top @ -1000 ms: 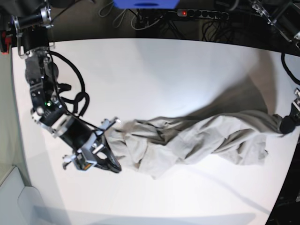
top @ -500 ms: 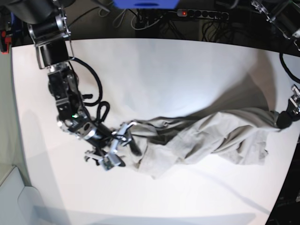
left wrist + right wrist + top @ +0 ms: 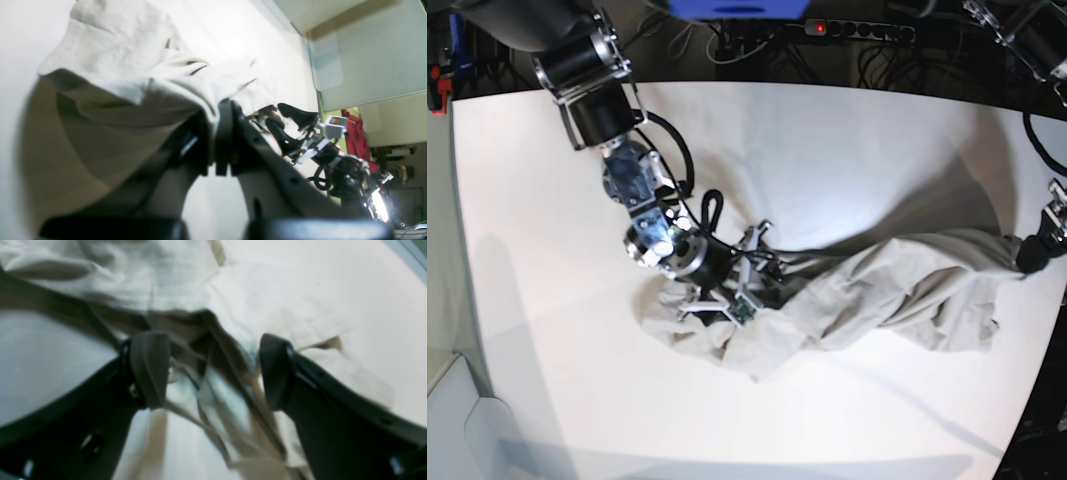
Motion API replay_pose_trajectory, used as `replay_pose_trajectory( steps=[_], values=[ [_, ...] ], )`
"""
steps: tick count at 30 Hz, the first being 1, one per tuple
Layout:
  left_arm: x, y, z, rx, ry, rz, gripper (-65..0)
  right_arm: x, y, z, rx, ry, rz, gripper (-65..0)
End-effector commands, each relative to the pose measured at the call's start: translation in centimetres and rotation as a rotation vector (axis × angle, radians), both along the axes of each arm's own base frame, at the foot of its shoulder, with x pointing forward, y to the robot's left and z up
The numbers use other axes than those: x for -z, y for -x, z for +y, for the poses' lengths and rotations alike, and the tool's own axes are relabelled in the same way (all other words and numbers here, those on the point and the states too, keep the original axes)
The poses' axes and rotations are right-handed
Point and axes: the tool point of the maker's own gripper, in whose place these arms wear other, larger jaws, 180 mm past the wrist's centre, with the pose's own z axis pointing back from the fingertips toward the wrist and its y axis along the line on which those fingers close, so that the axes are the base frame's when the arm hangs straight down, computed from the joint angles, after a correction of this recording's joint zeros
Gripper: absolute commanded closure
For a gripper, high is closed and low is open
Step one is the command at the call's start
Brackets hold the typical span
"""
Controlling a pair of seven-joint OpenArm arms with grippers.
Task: Layout the t-shirt on the table in an organized manner, then fold the t-shirt properly
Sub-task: 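Pull the grasped shirt end with the right gripper away from the left gripper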
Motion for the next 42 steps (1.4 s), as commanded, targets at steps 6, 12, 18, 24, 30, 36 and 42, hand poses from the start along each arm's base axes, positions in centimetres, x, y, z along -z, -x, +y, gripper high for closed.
replay_pose_trajectory(
  steps=[6, 12, 18, 24, 30, 36, 42],
  values=[
    [-1.8, -0.5, 0.3, 0.000, -0.007, -0.052, -0.1, -2.3, -2.6, 0.0, 0.008, -0.049, -0.066, -42.7],
    [-1.8, -0.5, 0.3, 0.000, -0.007, -0.052, -0.1, -2.9, -3.1, 0.0, 0.008, -0.047, -0.080, -41.1],
    [-1.8, -0.5, 0.3, 0.000, -0.007, -0.054, -0.1, -0.5, -3.8, -0.9, 0.027, -0.012, -0.010, -25.2],
    [-1.8, -0.5, 0.3, -0.001, -0.006, -0.055, -0.1, -1.3, -4.4, -1.0, 0.028, -0.013, -0.029, 0.0],
    [-2.9, -1.3, 0.6, -0.003, -0.021, -0.082, -0.1, -9.7, -5.4, -3.4, 0.079, -0.093, -0.259, 0.0],
    [-5.2, -4.2, 0.9, -0.026, -0.091, -0.129, -0.1, -20.3, -5.3, -7.4, 0.141, -0.125, -0.538, 0.0],
    [-6.7, -5.6, 0.2, -0.005, -0.098, -0.169, -0.1, -21.5, -4.0, -9.5, 0.155, -0.041, -0.576, 0.0]
  ],
)
